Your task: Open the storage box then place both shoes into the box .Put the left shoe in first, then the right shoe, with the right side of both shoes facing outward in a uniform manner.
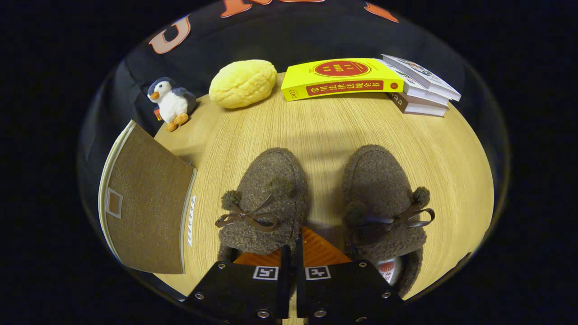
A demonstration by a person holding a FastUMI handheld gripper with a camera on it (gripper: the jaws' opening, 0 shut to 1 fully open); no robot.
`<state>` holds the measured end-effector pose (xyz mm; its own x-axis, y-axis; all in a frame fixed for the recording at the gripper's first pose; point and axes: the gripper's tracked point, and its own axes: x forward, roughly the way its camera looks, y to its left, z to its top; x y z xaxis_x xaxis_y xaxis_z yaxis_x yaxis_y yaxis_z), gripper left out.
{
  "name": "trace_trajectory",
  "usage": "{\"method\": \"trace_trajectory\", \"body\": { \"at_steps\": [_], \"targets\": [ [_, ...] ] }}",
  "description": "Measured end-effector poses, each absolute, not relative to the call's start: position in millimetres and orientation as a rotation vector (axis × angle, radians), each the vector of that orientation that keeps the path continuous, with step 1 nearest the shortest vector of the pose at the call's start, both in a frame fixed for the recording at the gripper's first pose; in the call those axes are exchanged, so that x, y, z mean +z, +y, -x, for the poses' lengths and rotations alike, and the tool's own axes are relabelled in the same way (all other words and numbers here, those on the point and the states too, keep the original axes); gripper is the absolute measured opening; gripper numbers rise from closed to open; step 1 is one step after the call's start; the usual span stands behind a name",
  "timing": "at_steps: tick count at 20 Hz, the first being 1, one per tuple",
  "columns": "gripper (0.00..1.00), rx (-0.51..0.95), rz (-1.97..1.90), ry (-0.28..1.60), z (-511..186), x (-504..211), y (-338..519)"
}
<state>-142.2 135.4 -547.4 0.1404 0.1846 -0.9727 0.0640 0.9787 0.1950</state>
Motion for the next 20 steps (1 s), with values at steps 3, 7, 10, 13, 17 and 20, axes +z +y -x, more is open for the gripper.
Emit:
{"method": "trace_trajectory", "body": {
  "at_steps": [3, 7, 10, 13, 17, 20],
  "targets": [
    [0.03, 0.076, -0.259, 1.406, 138.8, -529.8, 144.0],
    [0.03, 0.104, -0.335, 1.361, 131.6, -490.1, 165.7],
    [0.03, 0.130, -0.352, 1.326, 119.1, -454.0, 183.0],
    [0.03, 0.143, -0.344, 1.353, 115.9, -423.9, 200.8],
    [0.03, 0.160, -0.386, 1.321, 99.7, -380.1, 234.2],
    [0.03, 0.192, -0.409, 1.293, 87.0, -355.7, 266.6]
  ]
}}
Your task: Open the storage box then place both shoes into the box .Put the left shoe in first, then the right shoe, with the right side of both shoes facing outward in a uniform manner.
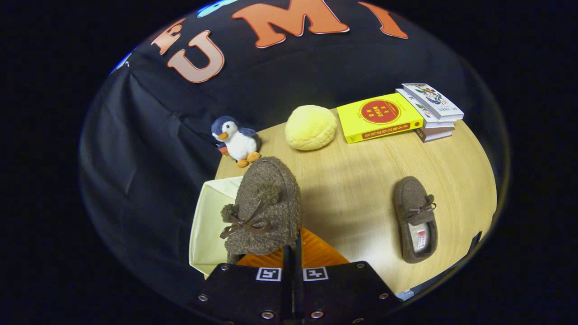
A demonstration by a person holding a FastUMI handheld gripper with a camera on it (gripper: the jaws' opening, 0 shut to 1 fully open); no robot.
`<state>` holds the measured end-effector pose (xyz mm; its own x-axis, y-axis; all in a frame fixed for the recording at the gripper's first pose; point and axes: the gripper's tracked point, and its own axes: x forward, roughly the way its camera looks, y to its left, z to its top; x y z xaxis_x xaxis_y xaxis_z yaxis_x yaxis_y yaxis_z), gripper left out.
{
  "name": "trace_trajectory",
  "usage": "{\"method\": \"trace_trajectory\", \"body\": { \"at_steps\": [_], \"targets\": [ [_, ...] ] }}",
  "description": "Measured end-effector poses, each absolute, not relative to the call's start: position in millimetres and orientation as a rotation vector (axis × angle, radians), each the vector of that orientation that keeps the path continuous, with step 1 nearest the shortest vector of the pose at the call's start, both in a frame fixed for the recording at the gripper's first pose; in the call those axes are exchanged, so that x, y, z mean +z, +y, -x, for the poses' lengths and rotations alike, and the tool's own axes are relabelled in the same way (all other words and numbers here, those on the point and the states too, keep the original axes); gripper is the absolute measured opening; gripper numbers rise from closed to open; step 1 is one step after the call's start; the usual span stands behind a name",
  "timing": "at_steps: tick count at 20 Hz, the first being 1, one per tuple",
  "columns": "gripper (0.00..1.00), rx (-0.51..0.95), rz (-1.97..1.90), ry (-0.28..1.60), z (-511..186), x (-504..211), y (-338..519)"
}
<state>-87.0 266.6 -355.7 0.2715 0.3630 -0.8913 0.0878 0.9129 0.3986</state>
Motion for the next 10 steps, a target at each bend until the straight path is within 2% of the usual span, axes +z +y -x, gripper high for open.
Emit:
{"method": "trace_trajectory", "body": {
  "at_steps": [10],
  "targets": [
    [0.03, 0.252, -0.419, 1.329, 88.8, -360.3, 385.3]
  ]
}}
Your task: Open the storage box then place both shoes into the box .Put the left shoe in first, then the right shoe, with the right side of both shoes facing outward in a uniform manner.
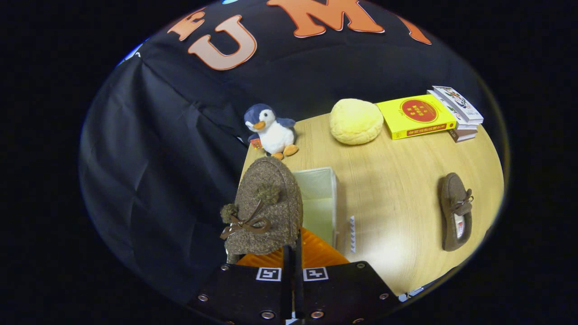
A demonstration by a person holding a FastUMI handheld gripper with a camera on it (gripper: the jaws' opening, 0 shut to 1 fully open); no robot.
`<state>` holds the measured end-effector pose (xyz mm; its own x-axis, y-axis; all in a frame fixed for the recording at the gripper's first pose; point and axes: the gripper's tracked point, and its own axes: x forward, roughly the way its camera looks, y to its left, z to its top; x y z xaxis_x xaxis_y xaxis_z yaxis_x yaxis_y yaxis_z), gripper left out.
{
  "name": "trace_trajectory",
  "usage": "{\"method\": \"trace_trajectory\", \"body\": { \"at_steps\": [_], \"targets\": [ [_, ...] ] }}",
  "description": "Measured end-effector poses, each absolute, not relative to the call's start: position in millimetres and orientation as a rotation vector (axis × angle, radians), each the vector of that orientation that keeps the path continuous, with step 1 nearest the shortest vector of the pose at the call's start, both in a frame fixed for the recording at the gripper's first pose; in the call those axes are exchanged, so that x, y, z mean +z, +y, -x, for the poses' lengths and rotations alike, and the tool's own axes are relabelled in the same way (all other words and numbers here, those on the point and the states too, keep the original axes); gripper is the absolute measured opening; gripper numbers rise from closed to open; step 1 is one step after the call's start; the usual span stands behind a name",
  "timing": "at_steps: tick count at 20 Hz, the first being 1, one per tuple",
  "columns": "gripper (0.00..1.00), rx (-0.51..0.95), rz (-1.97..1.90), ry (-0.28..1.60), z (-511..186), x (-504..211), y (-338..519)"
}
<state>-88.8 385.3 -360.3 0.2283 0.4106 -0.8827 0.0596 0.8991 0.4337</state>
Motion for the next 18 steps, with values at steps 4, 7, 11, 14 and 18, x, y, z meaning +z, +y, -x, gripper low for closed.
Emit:
{"method": "trace_trajectory", "body": {
  "at_steps": [4, 7, 11, 14, 18],
  "targets": [
    [0.03, 0.238, -0.410, 1.411, 107.5, -387.0, 416.7],
    [0.03, 0.209, -0.387, 1.439, 114.4, -406.8, 430.4],
    [0.03, 0.146, -0.366, 1.480, 118.9, -433.8, 435.8],
    [0.03, 0.140, -0.385, 1.517, 123.5, -451.9, 446.4],
    [0.19, 0.211, -0.450, 1.570, 136.8, -455.2, 464.9]
  ]
}}
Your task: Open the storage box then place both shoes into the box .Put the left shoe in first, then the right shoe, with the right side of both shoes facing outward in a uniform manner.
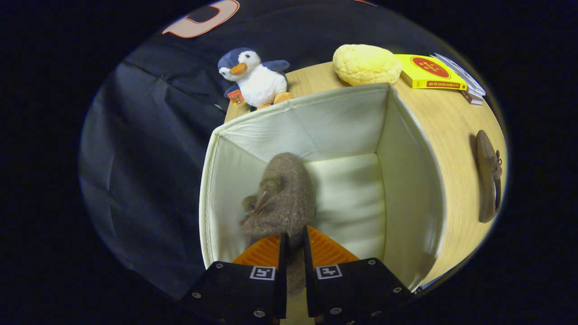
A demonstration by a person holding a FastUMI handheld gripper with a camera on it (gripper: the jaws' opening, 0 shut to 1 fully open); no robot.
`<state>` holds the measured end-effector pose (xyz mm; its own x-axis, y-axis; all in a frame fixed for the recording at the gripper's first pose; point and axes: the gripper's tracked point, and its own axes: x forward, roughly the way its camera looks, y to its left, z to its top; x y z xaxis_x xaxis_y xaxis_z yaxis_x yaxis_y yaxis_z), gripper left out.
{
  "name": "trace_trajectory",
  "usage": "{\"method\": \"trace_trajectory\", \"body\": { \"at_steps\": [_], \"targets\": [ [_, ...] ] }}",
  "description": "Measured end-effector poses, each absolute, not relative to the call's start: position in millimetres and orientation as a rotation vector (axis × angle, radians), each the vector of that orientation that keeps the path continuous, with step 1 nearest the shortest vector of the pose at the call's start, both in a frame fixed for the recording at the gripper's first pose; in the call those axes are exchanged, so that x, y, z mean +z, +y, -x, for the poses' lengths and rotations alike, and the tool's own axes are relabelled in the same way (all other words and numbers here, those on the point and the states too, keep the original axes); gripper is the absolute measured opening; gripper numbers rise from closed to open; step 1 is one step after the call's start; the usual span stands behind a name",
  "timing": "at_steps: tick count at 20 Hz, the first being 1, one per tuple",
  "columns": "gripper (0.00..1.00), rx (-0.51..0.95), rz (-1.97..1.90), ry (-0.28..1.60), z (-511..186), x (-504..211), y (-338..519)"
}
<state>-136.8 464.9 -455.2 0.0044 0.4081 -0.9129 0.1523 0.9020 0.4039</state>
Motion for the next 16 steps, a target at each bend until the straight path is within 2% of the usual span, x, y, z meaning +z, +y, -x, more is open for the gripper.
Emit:
{"method": "trace_trajectory", "body": {
  "at_steps": [1, 2, 6, 12, 16],
  "targets": [
    [0.21, 0.253, -0.477, 1.583, 140.1, -449.9, 471.8],
    [0.29, 0.296, -0.502, 1.594, 143.4, -441.9, 476.9],
    [0.49, 0.428, -0.550, 1.527, 142.0, -401.2, 462.4],
    [0.78, 0.493, -0.585, 1.378, 120.1, -337.3, 385.6],
    [0.86, 0.472, -0.546, 1.277, 106.6, -316.2, 312.6]
  ]
}}
